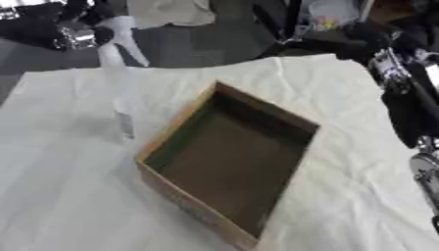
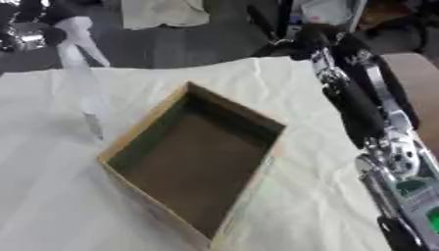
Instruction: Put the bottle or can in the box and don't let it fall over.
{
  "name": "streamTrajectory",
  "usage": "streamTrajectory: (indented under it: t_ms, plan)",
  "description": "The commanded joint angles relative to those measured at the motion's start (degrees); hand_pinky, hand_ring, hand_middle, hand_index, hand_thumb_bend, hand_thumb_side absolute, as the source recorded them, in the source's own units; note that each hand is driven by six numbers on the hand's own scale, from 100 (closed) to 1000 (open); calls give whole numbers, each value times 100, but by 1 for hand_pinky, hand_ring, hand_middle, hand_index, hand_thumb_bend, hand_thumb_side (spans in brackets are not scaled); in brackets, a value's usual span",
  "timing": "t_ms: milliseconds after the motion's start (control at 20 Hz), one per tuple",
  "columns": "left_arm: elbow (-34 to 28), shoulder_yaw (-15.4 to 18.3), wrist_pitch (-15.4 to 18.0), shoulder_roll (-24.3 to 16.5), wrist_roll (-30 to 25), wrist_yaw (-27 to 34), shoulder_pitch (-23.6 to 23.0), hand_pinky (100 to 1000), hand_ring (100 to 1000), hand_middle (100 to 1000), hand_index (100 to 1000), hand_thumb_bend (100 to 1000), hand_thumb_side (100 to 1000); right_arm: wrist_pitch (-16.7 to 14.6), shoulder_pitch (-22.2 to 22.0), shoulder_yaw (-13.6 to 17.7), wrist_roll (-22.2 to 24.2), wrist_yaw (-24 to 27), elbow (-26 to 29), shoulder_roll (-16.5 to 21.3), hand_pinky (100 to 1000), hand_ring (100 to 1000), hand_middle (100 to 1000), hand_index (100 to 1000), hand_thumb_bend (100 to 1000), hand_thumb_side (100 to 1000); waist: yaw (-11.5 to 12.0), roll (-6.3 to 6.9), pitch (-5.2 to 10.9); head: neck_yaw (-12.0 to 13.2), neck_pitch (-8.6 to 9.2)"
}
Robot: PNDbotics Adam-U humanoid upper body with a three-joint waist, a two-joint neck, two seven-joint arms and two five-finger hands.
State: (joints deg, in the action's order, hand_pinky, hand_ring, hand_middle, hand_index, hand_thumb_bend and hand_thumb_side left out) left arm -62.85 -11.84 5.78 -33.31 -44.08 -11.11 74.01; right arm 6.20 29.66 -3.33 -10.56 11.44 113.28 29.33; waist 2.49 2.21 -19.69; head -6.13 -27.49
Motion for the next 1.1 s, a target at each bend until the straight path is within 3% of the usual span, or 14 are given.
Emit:
streamTrajectory:
  t_ms: [50, 500, 1100]
  plan:
    - [-24, 23, -4, -97, 14, -9, 78, 951, 834, 796, 823, 216, 585, -3, 46, 54, -13, 48, 131, 67, 945, 735, 780, 806, 100, 624, 1, -16, 115, 12, 36]
    - [4, 12, -17, -66, 54, 21, 81, 896, 775, 749, 791, 100, 523, 6, 34, 50, 5, 50, 131, 60, 947, 735, 780, 807, 100, 637, -4, -14, 108, 19, 9]
    - [32, -15, -78, -35, 50, 117, 65, 871, 708, 715, 746, 100, 506, 8, 27, 57, 5, 55, 131, 43, 949, 736, 781, 808, 100, 649, -25, -14, 98, 19, 14]
